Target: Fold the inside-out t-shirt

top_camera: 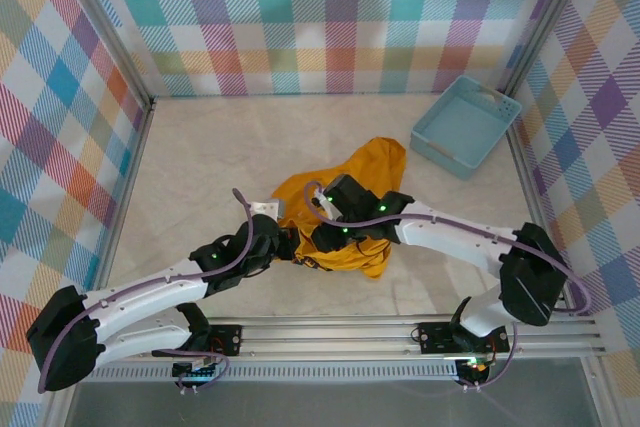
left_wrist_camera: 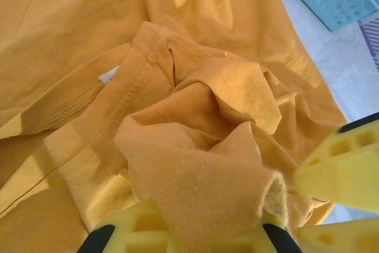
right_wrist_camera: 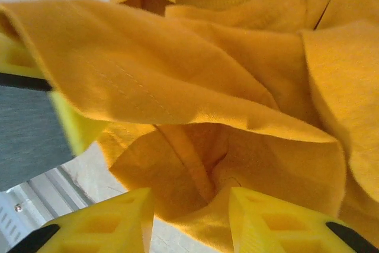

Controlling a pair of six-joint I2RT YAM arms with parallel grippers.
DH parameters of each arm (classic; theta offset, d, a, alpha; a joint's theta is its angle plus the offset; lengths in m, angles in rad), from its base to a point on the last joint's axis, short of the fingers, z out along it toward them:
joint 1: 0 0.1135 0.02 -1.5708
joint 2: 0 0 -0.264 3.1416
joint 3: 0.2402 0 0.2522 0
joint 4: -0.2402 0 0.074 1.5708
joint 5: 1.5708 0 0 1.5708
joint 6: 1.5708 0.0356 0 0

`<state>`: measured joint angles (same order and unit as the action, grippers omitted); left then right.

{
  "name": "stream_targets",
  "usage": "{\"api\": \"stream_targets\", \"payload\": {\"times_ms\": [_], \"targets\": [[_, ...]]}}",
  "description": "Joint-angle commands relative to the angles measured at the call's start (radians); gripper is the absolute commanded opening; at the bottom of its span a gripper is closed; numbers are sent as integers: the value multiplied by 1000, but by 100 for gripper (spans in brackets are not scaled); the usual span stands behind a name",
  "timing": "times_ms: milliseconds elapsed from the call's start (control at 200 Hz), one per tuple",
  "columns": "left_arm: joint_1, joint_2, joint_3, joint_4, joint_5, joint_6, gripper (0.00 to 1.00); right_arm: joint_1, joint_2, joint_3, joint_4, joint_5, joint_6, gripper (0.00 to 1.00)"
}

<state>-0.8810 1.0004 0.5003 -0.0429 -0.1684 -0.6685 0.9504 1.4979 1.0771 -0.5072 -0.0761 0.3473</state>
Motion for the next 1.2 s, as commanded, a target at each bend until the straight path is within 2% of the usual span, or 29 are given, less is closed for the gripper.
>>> {"api": "stream_targets", "payload": {"times_ms": [0,225,335,485,555,730,850,930,1030,1120,1195], "targets": [[8,-19,-2,37,12,-16,0,14,48,31,-41,38,45,40],[8,-21,1,31,0,-16,0,59,110,47,-119,146,38,42],[8,-18,2,28,-8,-18,0,78,100,29,-127,184,41,31],[6,-8,2,15,-22,-32,0,98,33,-16,-88,211,53,5],[8,-1,0,14,-23,-43,0,122,-11,-44,-61,237,55,0],[8,29,-6,2,-46,-90,0,194,-192,-143,27,361,56,0],[8,62,-13,-3,-66,-146,0,223,-403,-296,143,399,92,0],[7,109,-26,40,-40,-178,0,223,-497,-405,173,418,157,0],[5,172,-44,120,18,-201,0,223,-491,-467,122,422,258,0],[-23,215,-33,135,25,-199,1,222,-446,-490,82,399,331,3],[-50,238,-21,122,15,-194,2,223,-428,-493,49,394,368,11]]}}
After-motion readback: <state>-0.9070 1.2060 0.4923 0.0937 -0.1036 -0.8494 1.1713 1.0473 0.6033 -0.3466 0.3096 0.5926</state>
